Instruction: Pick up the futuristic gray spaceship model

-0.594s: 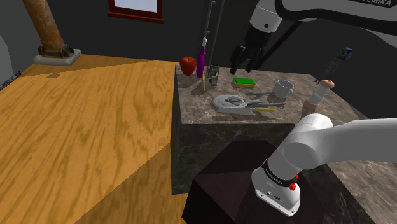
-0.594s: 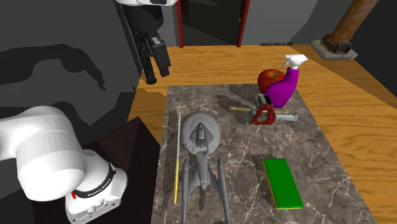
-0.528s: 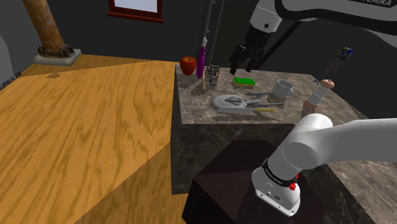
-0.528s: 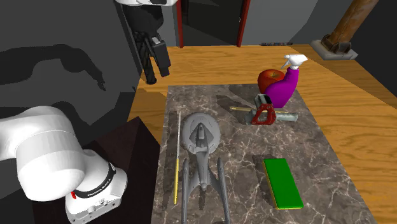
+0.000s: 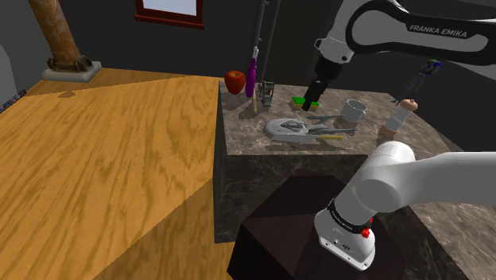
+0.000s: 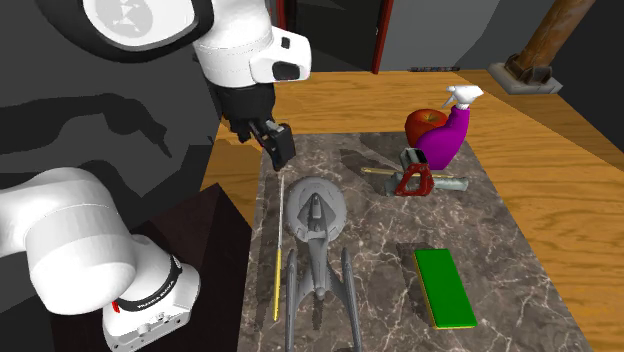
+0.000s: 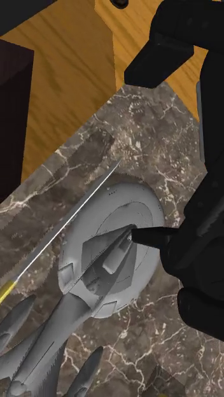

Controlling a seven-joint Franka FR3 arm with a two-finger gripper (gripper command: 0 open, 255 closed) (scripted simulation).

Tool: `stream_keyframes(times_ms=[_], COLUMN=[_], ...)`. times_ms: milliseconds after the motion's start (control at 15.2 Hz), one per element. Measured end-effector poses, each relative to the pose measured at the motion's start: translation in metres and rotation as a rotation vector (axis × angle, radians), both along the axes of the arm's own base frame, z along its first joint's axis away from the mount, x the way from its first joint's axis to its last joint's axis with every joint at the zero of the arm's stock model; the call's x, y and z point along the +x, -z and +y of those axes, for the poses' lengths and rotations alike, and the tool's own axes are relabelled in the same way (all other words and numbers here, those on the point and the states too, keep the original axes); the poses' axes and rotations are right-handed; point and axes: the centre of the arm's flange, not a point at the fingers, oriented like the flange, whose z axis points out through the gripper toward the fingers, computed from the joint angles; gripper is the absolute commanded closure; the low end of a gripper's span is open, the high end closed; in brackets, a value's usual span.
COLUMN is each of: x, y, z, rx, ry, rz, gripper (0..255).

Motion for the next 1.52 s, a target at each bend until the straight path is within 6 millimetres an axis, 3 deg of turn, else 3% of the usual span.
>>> stream_keyframes(times_ms=[396, 858, 990, 1452, 1518], x=[-0.006, 0.016, 0.021, 0.023, 0.023], y=[0.053, 0.111, 0.124, 0.161, 0.163], z=[-0.058, -0.123, -0.132, -0.135, -0.134], rx=[-0.012, -0.027, -0.03, -0.032, -0.032], ry=[-0.294, -0.635, -0.693, -0.714, -0.714], rz=[0.02, 0.043, 0.047, 0.049, 0.049], gripper=[0, 0, 0, 0, 255])
